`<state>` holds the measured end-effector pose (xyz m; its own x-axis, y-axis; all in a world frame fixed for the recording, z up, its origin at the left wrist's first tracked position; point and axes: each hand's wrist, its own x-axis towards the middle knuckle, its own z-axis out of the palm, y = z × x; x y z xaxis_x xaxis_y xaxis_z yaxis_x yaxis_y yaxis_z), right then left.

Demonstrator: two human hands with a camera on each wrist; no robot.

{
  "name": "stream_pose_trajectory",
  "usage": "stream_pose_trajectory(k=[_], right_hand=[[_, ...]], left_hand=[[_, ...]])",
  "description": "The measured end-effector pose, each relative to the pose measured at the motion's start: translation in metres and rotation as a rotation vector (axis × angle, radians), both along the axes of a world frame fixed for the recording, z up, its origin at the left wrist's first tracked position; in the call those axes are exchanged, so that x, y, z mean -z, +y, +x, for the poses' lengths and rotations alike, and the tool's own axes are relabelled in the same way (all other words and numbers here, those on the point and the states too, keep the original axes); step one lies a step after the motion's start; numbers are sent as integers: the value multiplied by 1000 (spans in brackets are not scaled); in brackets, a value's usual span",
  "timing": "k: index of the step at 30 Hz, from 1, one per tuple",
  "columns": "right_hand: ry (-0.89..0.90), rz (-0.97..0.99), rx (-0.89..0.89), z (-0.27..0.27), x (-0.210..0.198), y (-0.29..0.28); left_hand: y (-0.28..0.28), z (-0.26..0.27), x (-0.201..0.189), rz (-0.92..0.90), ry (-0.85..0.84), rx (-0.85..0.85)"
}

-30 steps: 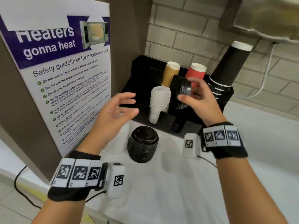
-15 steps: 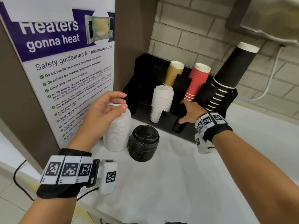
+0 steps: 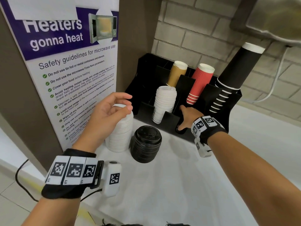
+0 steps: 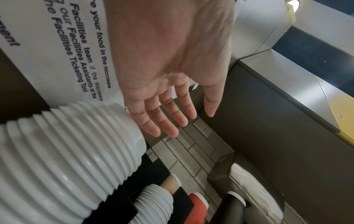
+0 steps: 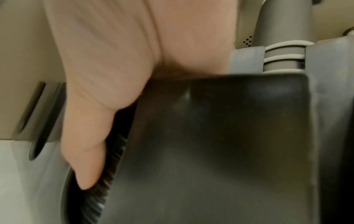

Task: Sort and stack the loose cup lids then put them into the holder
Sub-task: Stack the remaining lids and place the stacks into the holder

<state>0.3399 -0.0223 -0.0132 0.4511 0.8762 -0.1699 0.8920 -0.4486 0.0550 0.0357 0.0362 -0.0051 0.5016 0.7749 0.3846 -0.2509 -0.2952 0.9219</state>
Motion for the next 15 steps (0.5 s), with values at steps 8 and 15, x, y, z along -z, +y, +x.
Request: stream_pose_trajectory(k=[8, 15], right_hand=[[22, 5, -27, -7, -2, -7], [292, 618, -213, -59, -22, -22]], left_hand=[[-1, 1, 1, -16, -10, 11], [-1, -2, -1, -18, -18, 2]])
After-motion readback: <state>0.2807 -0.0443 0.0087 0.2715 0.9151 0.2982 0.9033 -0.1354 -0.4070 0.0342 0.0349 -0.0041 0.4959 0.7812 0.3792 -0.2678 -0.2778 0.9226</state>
